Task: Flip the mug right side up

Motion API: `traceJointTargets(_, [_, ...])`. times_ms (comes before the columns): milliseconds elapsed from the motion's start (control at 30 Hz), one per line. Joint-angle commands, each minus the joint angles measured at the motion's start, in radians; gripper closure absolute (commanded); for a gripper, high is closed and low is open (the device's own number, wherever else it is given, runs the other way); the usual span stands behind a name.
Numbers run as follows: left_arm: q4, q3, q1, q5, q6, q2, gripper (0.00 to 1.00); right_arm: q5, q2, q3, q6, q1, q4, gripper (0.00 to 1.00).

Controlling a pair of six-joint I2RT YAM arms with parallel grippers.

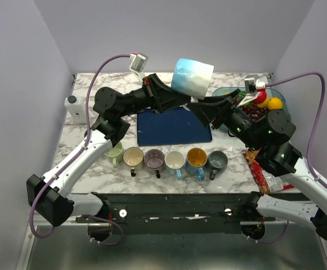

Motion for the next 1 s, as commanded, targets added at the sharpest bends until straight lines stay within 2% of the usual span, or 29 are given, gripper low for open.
traceJointTargets(0, [0.064, 0.013, -0.009, 0.009, 0.027, -0.045, 1.00, -0.100, 0.035, 0.027, -0.023, -0.003, 0.020, 0.48])
traceJointTargets(67, [0.061, 0.013, -0.011, 0.013, 0.030, -0.045, 1.00, -0.113, 0.040, 0.026, -0.019, -0.003, 0.020, 0.57])
traceJointTargets(100, [0.055, 0.016, -0.011, 0.013, 0.033, -0.044, 1.00, -0.114, 0.040, 0.026, -0.019, -0.003, 0.022, 0.68])
traceJointTargets(167, [0.059, 0.017, -0.014, 0.023, 0.030, -0.039, 1.00, -0.114, 0.043, 0.026, -0.019, -0.002, 0.022, 0.76])
traceJointTargets(200, [0.064, 0.014, -0.014, 0.026, 0.028, -0.039, 1.00, -0.113, 0.043, 0.026, -0.019, -0.002, 0.023, 0.85])
traceJointTargets(300, [0.069, 0.005, -0.014, 0.030, 0.024, -0.039, 1.00, -0.099, 0.040, 0.026, -0.025, -0.003, 0.026, 0.99])
traceJointTargets(467, [0.061, -0.007, -0.015, 0.046, 0.030, -0.038, 1.00, -0.065, 0.021, 0.013, -0.026, -0.003, 0.025, 0.99])
traceJointTargets(567, [0.013, -0.006, -0.014, 0.047, 0.059, -0.039, 0.71, 0.007, 0.000, 0.009, -0.023, -0.003, 0.005, 0.99])
traceJointTargets(600, [-0.019, -0.006, -0.014, 0.044, 0.088, -0.041, 0.52, 0.022, -0.006, 0.013, -0.025, -0.003, -0.013, 0.99])
traceJointTargets(667, [-0.057, -0.007, -0.014, 0.029, 0.123, -0.048, 0.36, 0.076, -0.023, 0.019, -0.026, -0.003, -0.067, 0.99])
traceJointTargets(700, [-0.100, -0.007, -0.012, 0.021, 0.160, -0.051, 0.24, 0.091, -0.031, 0.021, -0.026, -0.003, -0.099, 0.99])
traceJointTargets(800, [-0.175, -0.010, -0.009, -0.007, 0.215, -0.065, 0.08, 0.156, -0.068, 0.015, -0.032, -0.003, -0.159, 0.99])
traceJointTargets(900, [-0.274, -0.009, -0.005, -0.028, 0.289, -0.071, 0.01, 0.251, -0.103, 0.013, -0.032, -0.003, -0.264, 0.99])
traceJointTargets(967, [-0.364, -0.001, 0.000, -0.052, 0.379, -0.077, 0.01, 0.358, -0.117, 0.033, -0.026, -0.002, -0.355, 0.99])
